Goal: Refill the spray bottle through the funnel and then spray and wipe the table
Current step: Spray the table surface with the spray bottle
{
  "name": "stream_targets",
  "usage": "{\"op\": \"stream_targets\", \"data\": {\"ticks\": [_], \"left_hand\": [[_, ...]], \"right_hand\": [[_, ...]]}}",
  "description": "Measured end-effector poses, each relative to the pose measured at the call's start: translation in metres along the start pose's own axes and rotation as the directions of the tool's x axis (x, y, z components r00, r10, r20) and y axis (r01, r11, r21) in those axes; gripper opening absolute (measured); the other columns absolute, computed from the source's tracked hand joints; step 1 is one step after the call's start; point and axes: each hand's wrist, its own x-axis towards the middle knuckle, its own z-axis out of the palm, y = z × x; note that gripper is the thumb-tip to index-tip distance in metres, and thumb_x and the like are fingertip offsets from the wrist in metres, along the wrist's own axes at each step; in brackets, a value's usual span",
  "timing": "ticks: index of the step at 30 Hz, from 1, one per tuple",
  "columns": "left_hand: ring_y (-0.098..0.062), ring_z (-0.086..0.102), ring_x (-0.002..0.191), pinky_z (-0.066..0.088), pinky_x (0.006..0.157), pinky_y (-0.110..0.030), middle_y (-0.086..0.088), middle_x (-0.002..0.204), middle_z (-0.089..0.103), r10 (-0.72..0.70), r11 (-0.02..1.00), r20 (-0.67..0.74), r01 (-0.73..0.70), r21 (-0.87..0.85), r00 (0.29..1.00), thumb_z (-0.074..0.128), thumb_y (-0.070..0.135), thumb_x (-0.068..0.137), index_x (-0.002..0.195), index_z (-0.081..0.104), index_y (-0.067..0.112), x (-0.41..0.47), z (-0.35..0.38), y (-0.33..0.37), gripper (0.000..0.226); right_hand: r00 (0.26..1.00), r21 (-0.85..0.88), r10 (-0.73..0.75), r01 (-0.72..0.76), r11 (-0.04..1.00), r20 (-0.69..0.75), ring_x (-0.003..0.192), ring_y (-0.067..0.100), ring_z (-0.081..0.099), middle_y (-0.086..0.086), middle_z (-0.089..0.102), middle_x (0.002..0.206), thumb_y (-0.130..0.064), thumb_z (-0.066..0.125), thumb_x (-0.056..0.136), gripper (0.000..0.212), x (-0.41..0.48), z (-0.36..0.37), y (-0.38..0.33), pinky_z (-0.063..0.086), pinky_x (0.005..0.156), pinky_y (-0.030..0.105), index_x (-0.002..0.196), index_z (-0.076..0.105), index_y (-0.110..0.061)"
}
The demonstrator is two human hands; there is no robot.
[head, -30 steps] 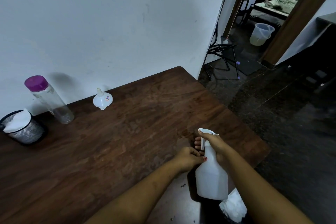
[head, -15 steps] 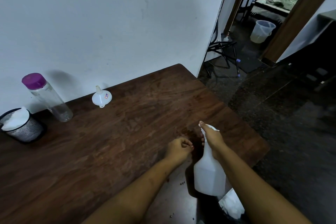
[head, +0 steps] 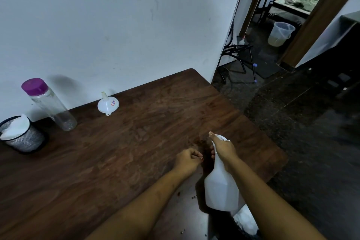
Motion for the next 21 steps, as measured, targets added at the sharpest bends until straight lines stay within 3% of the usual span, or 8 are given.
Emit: {"op": "stream_targets", "data": {"ticks": [4, 8, 13, 16, 21], "left_hand": [[-0.001, 0.054, 0.063, 0.042, 0.059, -0.013, 0.009, 0.071, 0.061, 0.000, 1.000, -0.017, 0.000, -0.004, 1.000, 0.057, 0.008, 0.088, 0.074, 0.061, 0.026, 0.0004, -0.0002, 0.0021, 0.023], [-0.003, 0.054, 0.065, 0.044, 0.065, -0.018, 0.007, 0.074, 0.061, 0.006, 1.000, -0.013, -0.006, -0.002, 1.000, 0.056, 0.006, 0.087, 0.072, 0.059, 0.028, -0.0020, -0.0010, 0.0030, 0.026], [-0.005, 0.055, 0.067, 0.045, 0.066, -0.018, 0.007, 0.074, 0.062, 0.012, 1.000, -0.004, -0.012, 0.014, 1.000, 0.056, 0.007, 0.088, 0.075, 0.062, 0.025, -0.0035, -0.0017, 0.0006, 0.022], [-0.009, 0.057, 0.072, 0.047, 0.071, -0.022, 0.002, 0.080, 0.064, 0.004, 1.000, -0.004, -0.004, 0.024, 1.000, 0.056, 0.007, 0.087, 0.072, 0.060, 0.027, -0.0039, -0.0010, 0.0011, 0.025], [-0.003, 0.054, 0.067, 0.043, 0.060, -0.015, 0.009, 0.074, 0.060, 0.024, 1.000, 0.007, -0.024, 0.016, 1.000, 0.055, 0.008, 0.089, 0.075, 0.061, 0.026, -0.0059, -0.0025, 0.0036, 0.023]], "right_hand": [[1.000, 0.129, 0.016, -0.017, 0.992, 0.009, 0.067, 0.022, 0.062, 0.011, 0.063, 0.078, -0.039, 0.058, 0.091, 0.028, -0.0018, -0.0023, -0.0011, 0.054, 0.066, 0.033, 0.108, 0.065, -0.018], [0.997, 0.260, 0.010, -0.029, 0.965, 0.075, 0.071, 0.025, 0.063, 0.015, 0.063, 0.080, -0.028, 0.060, 0.092, 0.020, -0.0038, -0.0033, 0.0032, 0.055, 0.074, 0.040, 0.103, 0.062, -0.011], [1.000, 0.142, -0.014, 0.017, 0.990, -0.028, 0.063, 0.022, 0.063, 0.009, 0.064, 0.069, -0.039, 0.059, 0.090, 0.021, -0.0011, -0.0011, 0.0022, 0.057, 0.076, 0.040, 0.088, 0.066, -0.020], [0.997, 0.107, -0.042, 0.048, 0.993, -0.061, 0.065, 0.021, 0.064, 0.007, 0.064, 0.071, -0.042, 0.057, 0.089, 0.020, 0.0008, -0.0048, -0.0027, 0.058, 0.077, 0.040, 0.090, 0.066, -0.025], [0.995, 0.152, -0.034, 0.020, 0.988, 0.092, 0.076, 0.026, 0.067, 0.013, 0.068, 0.084, -0.037, 0.061, 0.089, 0.026, 0.0006, -0.0067, -0.0022, 0.057, 0.075, 0.039, 0.107, 0.065, -0.019]]}}
